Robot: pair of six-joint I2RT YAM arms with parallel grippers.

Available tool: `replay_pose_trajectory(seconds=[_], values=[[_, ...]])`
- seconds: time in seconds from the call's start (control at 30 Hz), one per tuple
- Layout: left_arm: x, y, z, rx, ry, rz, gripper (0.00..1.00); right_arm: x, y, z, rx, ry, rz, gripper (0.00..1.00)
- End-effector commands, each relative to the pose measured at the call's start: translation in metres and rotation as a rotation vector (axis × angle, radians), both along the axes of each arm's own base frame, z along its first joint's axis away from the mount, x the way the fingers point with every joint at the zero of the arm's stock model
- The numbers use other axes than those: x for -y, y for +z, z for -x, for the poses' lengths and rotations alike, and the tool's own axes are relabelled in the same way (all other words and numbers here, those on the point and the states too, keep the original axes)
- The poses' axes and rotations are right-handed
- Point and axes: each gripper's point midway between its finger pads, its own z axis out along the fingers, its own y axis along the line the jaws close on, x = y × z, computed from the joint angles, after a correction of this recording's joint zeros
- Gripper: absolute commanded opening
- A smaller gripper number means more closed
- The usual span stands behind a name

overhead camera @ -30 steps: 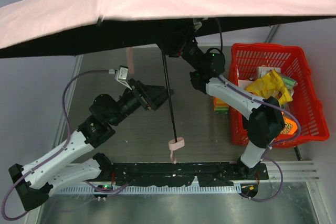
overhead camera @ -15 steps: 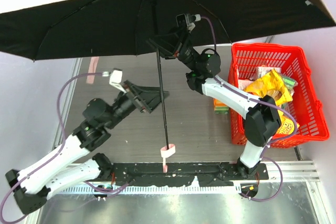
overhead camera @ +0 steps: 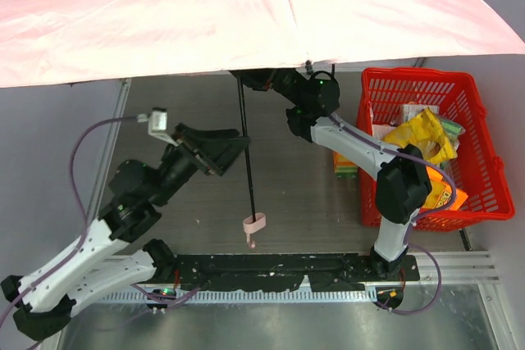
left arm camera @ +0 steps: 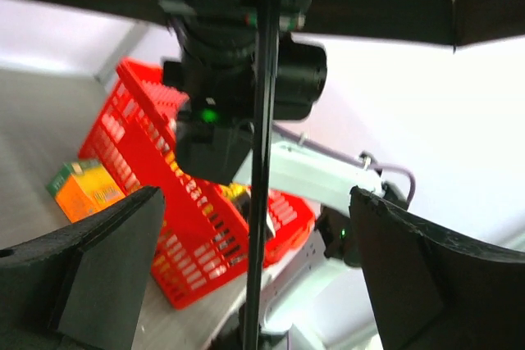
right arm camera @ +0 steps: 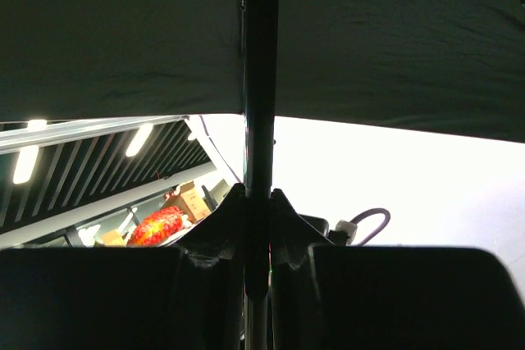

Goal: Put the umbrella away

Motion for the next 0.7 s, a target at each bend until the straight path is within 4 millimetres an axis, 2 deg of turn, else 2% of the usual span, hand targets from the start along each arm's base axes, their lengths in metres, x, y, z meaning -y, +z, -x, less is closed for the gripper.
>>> replay_pose_trajectory(seconds=[0.0, 0.07, 0.13, 0.2, 0.23, 0.27, 0.3, 0.37, 0.4, 0.43, 0.47, 0.5, 0.53, 0.57, 0.6, 0.63, 0.67], values=[[0.054, 0.007, 0.018, 0.069, -0.260, -0.089, 0.96, 0.027, 0.040, 0.030, 0.147, 0.007, -0.148, 0.01], [0.066, 0.003, 0.019, 0.074, -0.310, -0.100, 0.88, 0.027, 0.041, 0.030, 0.145, 0.004, -0.155, 0.01], [0.069, 0.002, 0.020, 0.083, -0.324, -0.086, 0.70, 0.026, 0.040, 0.028, 0.133, 0.012, -0.158, 0.01], [0.069, 0.001, 0.018, 0.097, -0.313, -0.100, 0.41, 0.024, 0.037, 0.026, 0.118, 0.027, -0.150, 0.01], [0.066, 0.001, 0.014, 0.095, -0.283, -0.117, 0.17, 0.021, 0.034, 0.022, 0.097, 0.028, -0.127, 0.01], [0.062, -0.005, 0.007, 0.072, -0.237, -0.152, 0.03, 0.013, 0.027, 0.014, 0.047, 0.022, -0.079, 0.01], [0.055, -0.008, -0.002, 0.036, -0.172, -0.175, 0.00, 0.008, 0.021, 0.007, 0.014, 0.009, -0.047, 0.01], [0.036, -0.021, -0.023, -0.030, -0.020, -0.223, 0.00, -0.010, -0.002, -0.015, -0.067, -0.070, 0.079, 0.05], [0.026, -0.029, -0.030, -0.065, 0.045, -0.258, 0.00, -0.021, -0.017, -0.028, -0.131, -0.100, 0.179, 0.15], [0.015, -0.037, -0.039, -0.111, 0.120, -0.289, 0.00, -0.026, -0.022, -0.035, -0.108, -0.161, 0.226, 0.25], [0.005, -0.043, -0.044, -0.143, 0.175, -0.314, 0.00, -0.034, -0.044, -0.049, -0.189, -0.202, 0.343, 0.30], [-0.003, -0.047, -0.049, -0.172, 0.221, -0.348, 0.00, -0.033, -0.043, -0.057, -0.158, -0.281, 0.362, 0.42], [-0.006, -0.050, -0.051, -0.187, 0.244, -0.375, 0.00, -0.034, -0.054, -0.064, -0.190, -0.318, 0.421, 0.47], [-0.008, -0.052, -0.053, -0.195, 0.255, -0.394, 0.00, -0.031, -0.049, -0.074, -0.158, -0.405, 0.432, 0.55], [-0.007, -0.052, -0.052, -0.191, 0.253, -0.396, 0.00, -0.032, -0.061, -0.082, -0.188, -0.439, 0.497, 0.59], [-0.007, -0.050, -0.052, -0.185, 0.250, -0.391, 0.00, -0.029, -0.053, -0.090, -0.161, -0.510, 0.503, 0.64], [-0.006, -0.050, -0.052, -0.182, 0.246, -0.388, 0.00, -0.032, -0.062, -0.098, -0.175, -0.529, 0.544, 0.66]])
